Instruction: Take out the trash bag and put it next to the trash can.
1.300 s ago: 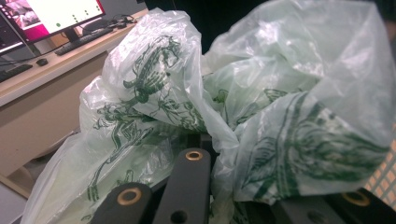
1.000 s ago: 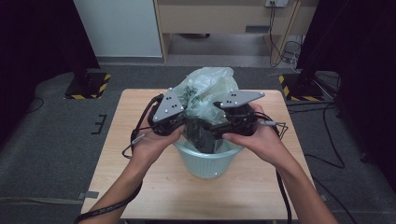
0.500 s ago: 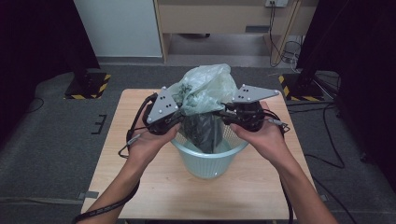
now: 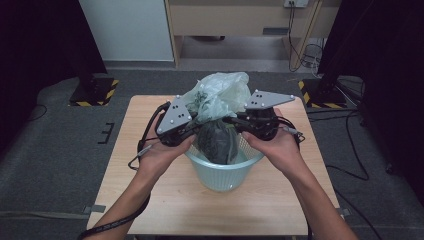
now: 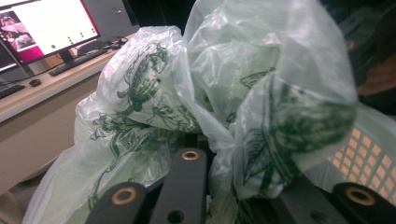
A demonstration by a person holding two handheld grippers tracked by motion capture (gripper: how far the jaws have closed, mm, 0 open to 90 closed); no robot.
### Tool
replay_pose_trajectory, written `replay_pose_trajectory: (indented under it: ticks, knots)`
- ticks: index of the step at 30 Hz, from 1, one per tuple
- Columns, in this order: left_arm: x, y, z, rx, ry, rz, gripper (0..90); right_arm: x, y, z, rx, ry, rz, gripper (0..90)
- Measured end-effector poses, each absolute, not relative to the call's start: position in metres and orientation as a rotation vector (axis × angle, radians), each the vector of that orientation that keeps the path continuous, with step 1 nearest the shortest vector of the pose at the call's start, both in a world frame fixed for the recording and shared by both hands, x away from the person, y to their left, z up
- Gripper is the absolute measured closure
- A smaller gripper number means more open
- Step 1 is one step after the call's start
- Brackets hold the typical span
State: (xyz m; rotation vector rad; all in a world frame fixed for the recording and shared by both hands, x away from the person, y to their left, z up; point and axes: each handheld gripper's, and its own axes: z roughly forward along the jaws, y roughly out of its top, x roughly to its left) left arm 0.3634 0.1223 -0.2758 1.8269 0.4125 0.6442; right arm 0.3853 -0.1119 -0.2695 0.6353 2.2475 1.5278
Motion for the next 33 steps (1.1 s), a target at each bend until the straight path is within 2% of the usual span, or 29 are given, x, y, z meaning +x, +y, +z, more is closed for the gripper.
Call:
replay_pose_trajectory:
  ticks: [3, 6, 14, 17, 20, 24, 27, 30, 33]
  knots:
    - [0.364, 0.121, -0.276, 1.818, 0.397, 0.633, 79.7, 0.385, -0.108, -0.271, 0.623, 2.264, 1.521, 89.3]
    - [0.365, 0.119, -0.277, 1.82, 0.377, 0.609, 67.6, 0.386, -0.105, -0.272, 0.61, 2.276, 1.518, 89.3]
    - [0.366, 0.121, -0.277, 1.758, 0.365, 0.518, 60.9, 0.385, -0.101, -0.275, 0.583, 2.314, 1.468, 89.5]
    - [0.367, 0.123, -0.275, 1.725, 0.362, 0.467, 61.7, 0.384, -0.098, -0.275, 0.561, 2.332, 1.443, 89.5]
    - [0.368, 0.122, -0.274, 1.744, 0.343, 0.46, 74.0, 0.381, -0.094, -0.275, 0.528, 2.345, 1.419, 89.5]
    - [0.366, 0.121, -0.276, 1.77, 0.335, 0.485, 84.2, 0.379, -0.09, -0.276, 0.506, 2.35, 1.393, 88.9]
    - [0.365, 0.124, -0.274, 1.756, 0.355, 0.522, 86.9, 0.379, -0.09, -0.276, 0.511, 2.347, 1.402, 81.3]
    - [0.366, 0.129, -0.271, 1.735, 0.39, 0.553, 87.5, 0.38, -0.094, -0.275, 0.565, 2.298, 1.43, 62.1]
    - [0.367, 0.132, -0.27, 1.735, 0.406, 0.575, 87.7, 0.382, -0.101, -0.275, 0.637, 2.25, 1.47, 51.1]
